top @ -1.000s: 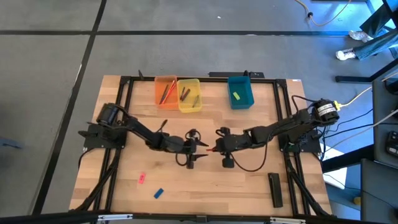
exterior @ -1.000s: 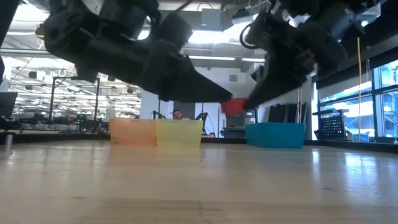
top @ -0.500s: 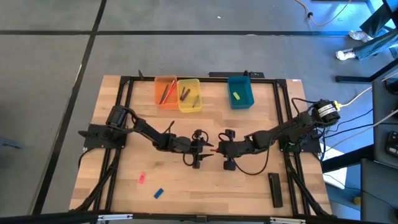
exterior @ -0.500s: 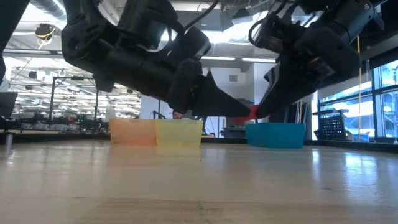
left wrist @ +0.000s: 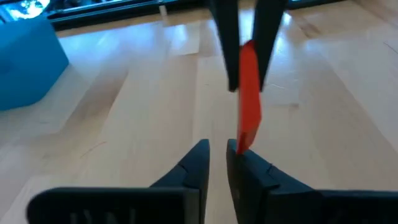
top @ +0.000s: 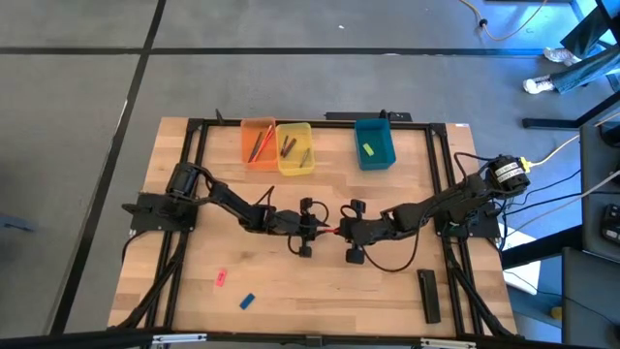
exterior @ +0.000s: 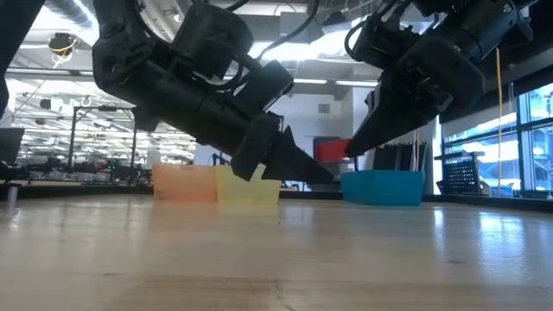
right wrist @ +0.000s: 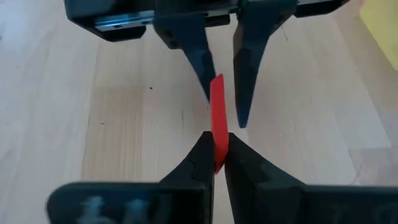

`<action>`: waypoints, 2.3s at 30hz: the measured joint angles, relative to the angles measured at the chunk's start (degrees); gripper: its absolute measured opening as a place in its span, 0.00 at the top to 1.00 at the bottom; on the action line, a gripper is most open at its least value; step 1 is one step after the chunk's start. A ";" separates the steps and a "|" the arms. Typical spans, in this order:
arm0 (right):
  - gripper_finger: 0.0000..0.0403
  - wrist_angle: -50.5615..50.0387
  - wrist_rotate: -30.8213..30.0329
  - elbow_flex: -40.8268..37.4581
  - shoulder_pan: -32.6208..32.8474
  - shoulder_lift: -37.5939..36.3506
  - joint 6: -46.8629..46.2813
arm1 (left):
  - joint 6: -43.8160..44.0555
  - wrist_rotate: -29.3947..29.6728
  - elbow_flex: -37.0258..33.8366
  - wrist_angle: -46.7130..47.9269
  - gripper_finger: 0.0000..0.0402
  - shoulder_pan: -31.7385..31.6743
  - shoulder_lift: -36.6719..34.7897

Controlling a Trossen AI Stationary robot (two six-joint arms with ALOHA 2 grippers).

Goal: Sort crayons/erasers/pens/pencils in bins
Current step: Put the red eraser into the blue bin

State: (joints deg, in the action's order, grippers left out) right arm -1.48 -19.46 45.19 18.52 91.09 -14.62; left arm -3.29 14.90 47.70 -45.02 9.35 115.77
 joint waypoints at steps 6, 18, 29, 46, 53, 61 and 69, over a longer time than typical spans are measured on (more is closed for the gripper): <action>0.94 0.24 -1.64 -0.82 -0.27 0.00 -0.12 | -0.01 0.11 -0.02 -0.63 0.85 -0.24 0.00; 0.94 1.85 -3.16 -3.61 -1.92 -0.02 -3.05 | 0.23 -0.84 -0.02 -1.12 0.62 -0.33 0.00; 0.94 5.03 -2.81 -4.63 -1.81 -0.01 -1.69 | 0.31 -1.23 -0.02 -4.82 0.71 -0.33 -0.02; 0.84 4.67 -2.56 -3.37 -1.92 -0.16 -1.61 | 2.92 -0.58 -0.06 -0.43 0.97 -2.84 -3.05; 0.68 -7.68 -2.71 -1.99 -0.83 -3.68 -9.53 | 3.17 1.55 8.03 17.77 0.99 -8.95 -7.77; 0.62 -8.26 3.21 -1.95 6.42 -4.67 -9.97 | 2.55 0.02 23.95 36.87 0.99 -17.63 -6.23; 0.62 -7.06 -4.34 -1.95 9.88 -4.52 -7.64 | 5.38 -14.24 36.24 37.31 0.99 -24.47 -2.33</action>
State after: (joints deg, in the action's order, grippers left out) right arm -8.53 -23.81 43.24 28.40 86.56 -22.26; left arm 2.09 0.65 83.95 -7.71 -15.12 113.43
